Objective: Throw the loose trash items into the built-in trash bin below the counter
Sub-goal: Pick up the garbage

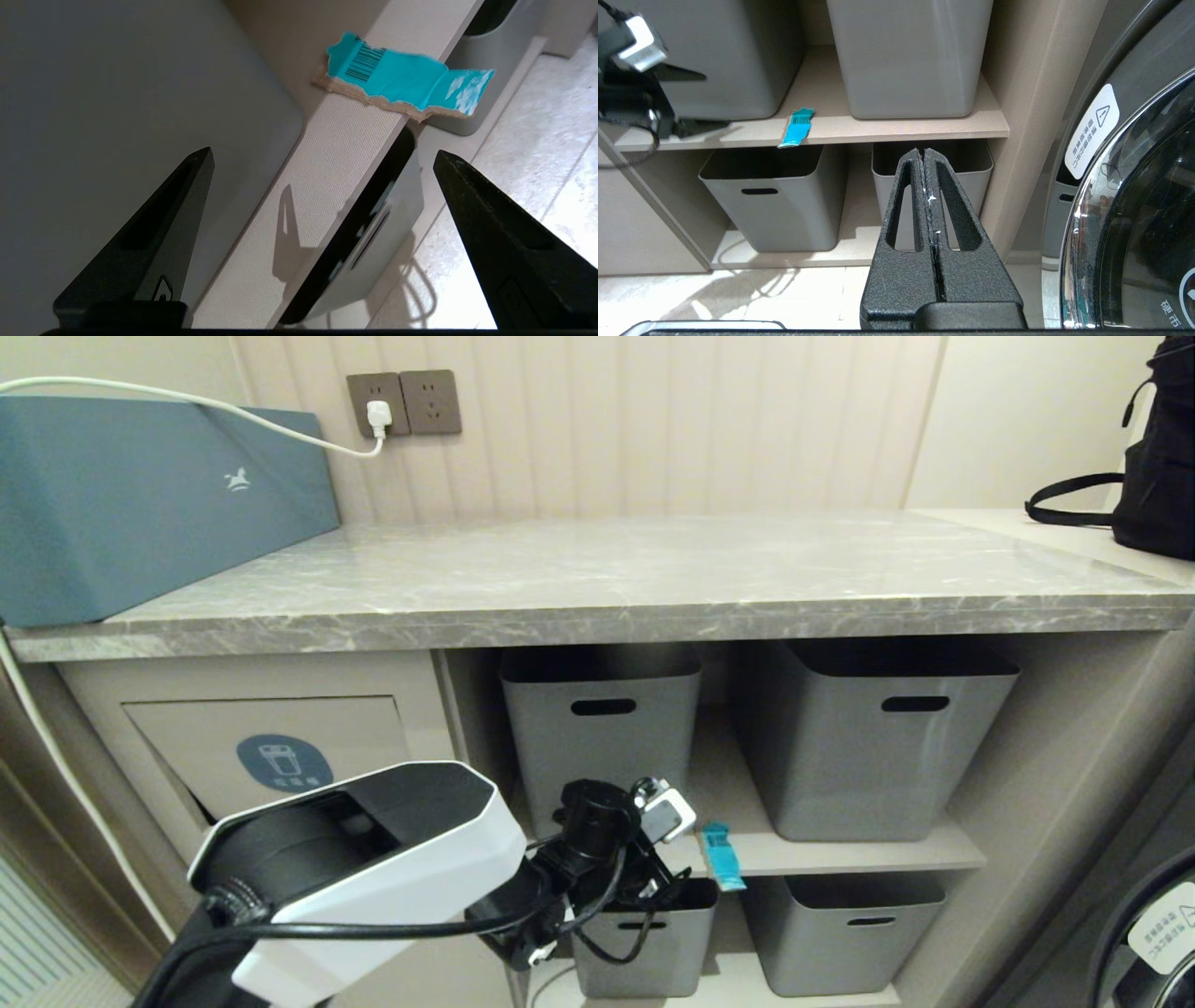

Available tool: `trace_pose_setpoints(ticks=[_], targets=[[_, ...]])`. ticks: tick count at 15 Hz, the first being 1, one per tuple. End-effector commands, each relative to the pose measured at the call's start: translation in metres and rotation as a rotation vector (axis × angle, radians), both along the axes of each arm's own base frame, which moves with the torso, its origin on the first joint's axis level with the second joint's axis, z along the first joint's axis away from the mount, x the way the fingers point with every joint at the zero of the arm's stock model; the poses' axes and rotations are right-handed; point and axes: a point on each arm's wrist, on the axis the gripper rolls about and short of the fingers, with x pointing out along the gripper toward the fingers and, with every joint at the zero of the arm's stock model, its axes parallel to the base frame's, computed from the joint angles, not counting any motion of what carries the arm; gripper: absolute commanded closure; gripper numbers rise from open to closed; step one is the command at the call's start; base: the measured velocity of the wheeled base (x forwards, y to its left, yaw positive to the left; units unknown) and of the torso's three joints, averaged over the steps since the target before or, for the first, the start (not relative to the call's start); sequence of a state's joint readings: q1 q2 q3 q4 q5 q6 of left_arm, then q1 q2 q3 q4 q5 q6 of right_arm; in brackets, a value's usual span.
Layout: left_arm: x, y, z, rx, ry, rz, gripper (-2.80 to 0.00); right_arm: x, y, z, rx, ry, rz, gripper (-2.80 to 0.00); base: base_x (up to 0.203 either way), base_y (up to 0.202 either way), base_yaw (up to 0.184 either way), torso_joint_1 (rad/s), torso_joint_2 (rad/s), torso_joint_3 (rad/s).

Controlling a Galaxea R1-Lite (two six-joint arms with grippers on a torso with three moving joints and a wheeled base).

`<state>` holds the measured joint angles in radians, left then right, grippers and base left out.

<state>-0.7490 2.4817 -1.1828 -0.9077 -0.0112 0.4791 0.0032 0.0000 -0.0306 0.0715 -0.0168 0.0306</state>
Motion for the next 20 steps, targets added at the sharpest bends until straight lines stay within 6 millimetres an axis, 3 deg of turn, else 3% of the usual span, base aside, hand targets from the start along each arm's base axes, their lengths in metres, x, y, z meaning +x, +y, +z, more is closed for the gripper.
trace_pose_setpoints(ticks=[1, 4, 7, 10, 20], targets=[[-0.008, -0.007, 0.0, 0.001, -0.005, -0.022, -2.8, 0.0, 0.0, 0.0, 0.0, 0.001, 0.001, 0.0, 0.0, 0.0, 0.0, 0.0, 0.0, 0.0], [-0.005, -0.009, -0.002, 0.059, -0.086, -0.074, -2.8, 0.0, 0.0, 0.0, 0.0, 0.001, 0.0, 0.0, 0.0, 0.0, 0.0, 0.0, 0.0, 0.0], [0.013, -0.003, -0.006, 0.083, -0.162, -0.18, -2.8, 0.0, 0.0, 0.0, 0.0, 0.001, 0.0, 0.0, 0.0, 0.0, 0.0, 0.0, 0.0, 0.0], [0.026, -0.013, -0.009, 0.075, -0.245, -0.259, -2.8, 0.0, 0.0, 0.0, 0.0, 0.001, 0.001, 0.0, 0.0, 0.0, 0.0, 0.0, 0.0, 0.0], [0.02, -0.03, -0.028, 0.129, -0.37, -0.444, -2.8, 0.0, 0.0, 0.0, 0.0, 0.002, 0.0, 0.0, 0.0, 0.0, 0.0, 0.0, 0.0, 0.0]])
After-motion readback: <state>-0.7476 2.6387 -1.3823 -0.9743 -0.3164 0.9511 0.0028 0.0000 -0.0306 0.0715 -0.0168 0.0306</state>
